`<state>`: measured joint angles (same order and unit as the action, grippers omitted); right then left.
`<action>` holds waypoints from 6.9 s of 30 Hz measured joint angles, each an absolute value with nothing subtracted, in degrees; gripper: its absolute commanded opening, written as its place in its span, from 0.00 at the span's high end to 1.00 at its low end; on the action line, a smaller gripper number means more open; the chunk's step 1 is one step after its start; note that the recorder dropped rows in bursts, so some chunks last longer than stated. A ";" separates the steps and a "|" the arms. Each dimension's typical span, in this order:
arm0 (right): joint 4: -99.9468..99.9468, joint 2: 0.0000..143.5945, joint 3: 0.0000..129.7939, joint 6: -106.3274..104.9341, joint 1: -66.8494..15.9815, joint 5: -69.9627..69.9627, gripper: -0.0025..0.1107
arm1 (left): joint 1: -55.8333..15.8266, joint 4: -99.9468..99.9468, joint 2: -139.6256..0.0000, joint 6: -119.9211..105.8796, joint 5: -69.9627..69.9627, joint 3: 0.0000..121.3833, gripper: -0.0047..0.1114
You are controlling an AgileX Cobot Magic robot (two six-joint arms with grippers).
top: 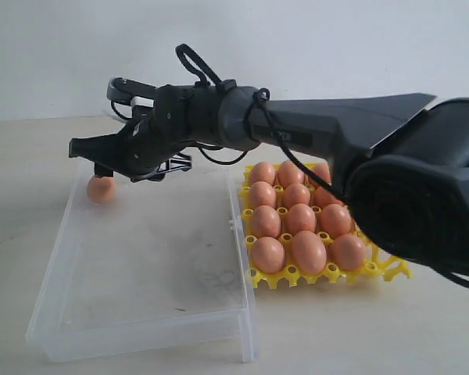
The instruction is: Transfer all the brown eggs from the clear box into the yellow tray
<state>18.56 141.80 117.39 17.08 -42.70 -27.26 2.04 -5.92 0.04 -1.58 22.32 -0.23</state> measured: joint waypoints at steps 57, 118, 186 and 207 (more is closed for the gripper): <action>34.34 152.79 126.67 11.12 -41.50 -20.23 0.98 | 2.04 -5.92 0.04 -1.58 22.32 -0.23 0.96; 0.00 114.52 85.25 -5.94 -52.90 -26.73 0.51 | 2.04 -5.92 0.04 -1.58 22.32 -0.23 0.96; 20.69 127.20 93.36 -35.62 -59.24 -36.84 0.41 | 2.04 -5.92 0.04 -1.58 22.32 -0.23 0.96; 9.47 127.15 102.83 -19.90 -59.24 -46.40 0.45 | 2.04 -5.92 0.04 -1.58 22.32 -0.23 0.96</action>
